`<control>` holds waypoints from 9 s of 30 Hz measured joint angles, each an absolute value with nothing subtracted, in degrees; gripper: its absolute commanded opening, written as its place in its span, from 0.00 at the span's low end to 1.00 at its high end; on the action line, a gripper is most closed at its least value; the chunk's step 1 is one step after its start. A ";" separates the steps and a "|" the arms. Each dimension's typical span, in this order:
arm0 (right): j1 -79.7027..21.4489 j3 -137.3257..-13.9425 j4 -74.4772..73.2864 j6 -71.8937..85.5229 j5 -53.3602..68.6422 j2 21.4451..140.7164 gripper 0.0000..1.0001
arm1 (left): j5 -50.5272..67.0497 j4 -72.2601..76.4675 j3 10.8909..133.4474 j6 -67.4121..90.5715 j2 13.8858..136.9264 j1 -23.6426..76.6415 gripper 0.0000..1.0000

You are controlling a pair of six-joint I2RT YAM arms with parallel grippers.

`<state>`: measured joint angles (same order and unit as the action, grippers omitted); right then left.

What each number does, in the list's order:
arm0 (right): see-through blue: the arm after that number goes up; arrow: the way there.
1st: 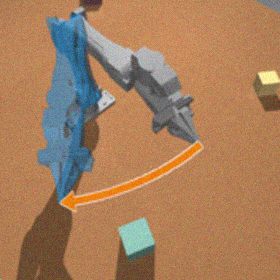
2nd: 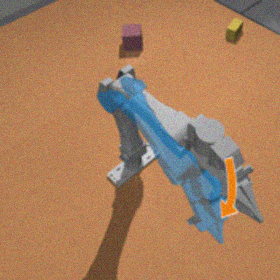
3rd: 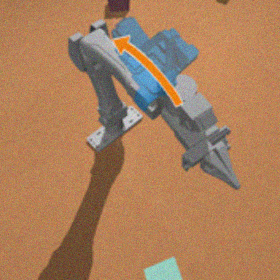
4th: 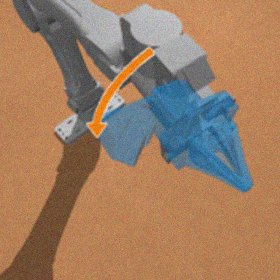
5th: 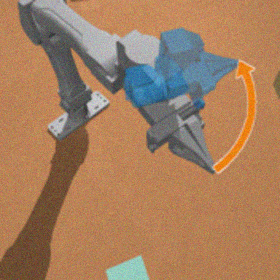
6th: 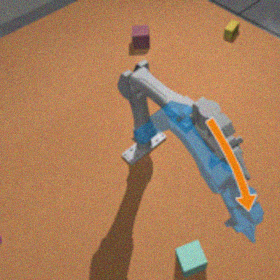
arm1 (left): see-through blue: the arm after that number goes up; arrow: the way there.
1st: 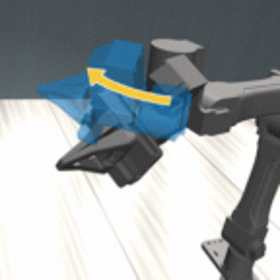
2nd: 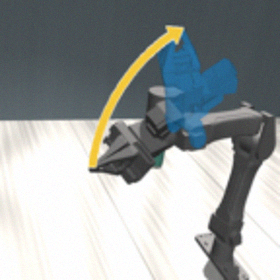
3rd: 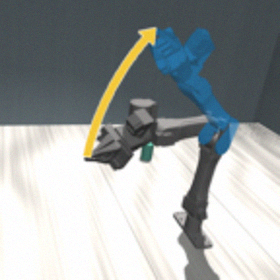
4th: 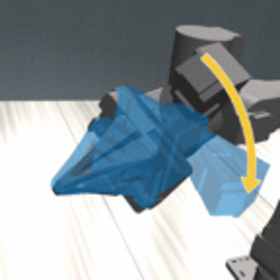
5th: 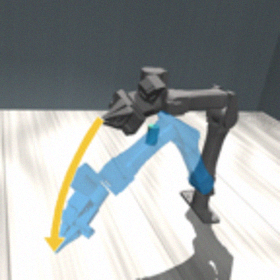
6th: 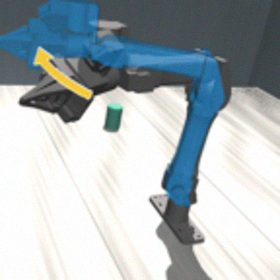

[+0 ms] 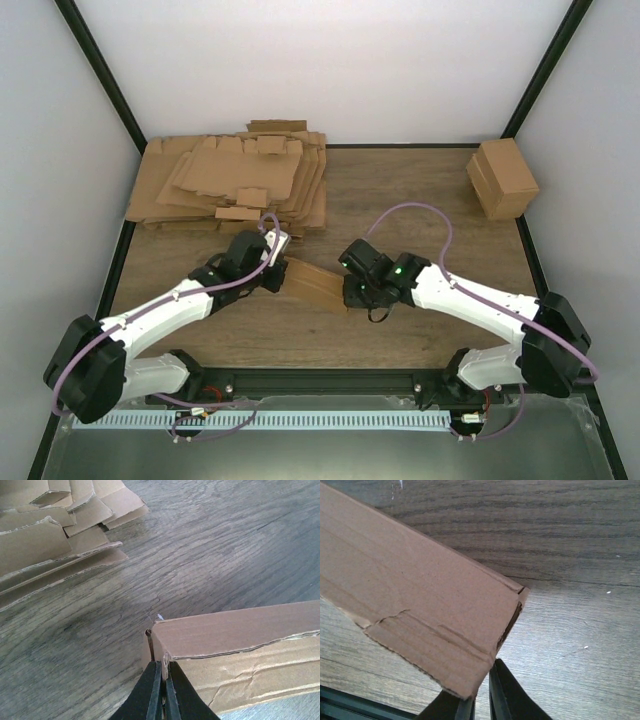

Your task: Fold the paper box

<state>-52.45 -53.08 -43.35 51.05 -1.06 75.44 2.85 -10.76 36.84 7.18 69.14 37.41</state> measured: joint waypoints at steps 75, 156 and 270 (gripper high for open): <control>-38.68 -36.93 -26.26 62.89 15.25 58.57 0.55 | 29.89 -16.19 37.01 53.93 68.66 23.99 0.76; -35.11 -30.46 -16.91 51.64 21.26 63.02 0.52 | 35.64 -5.02 37.26 46.04 81.49 20.75 0.51; -34.26 -20.36 11.57 71.48 30.24 60.64 0.74 | 28.62 -11.51 44.12 27.00 90.21 22.63 0.11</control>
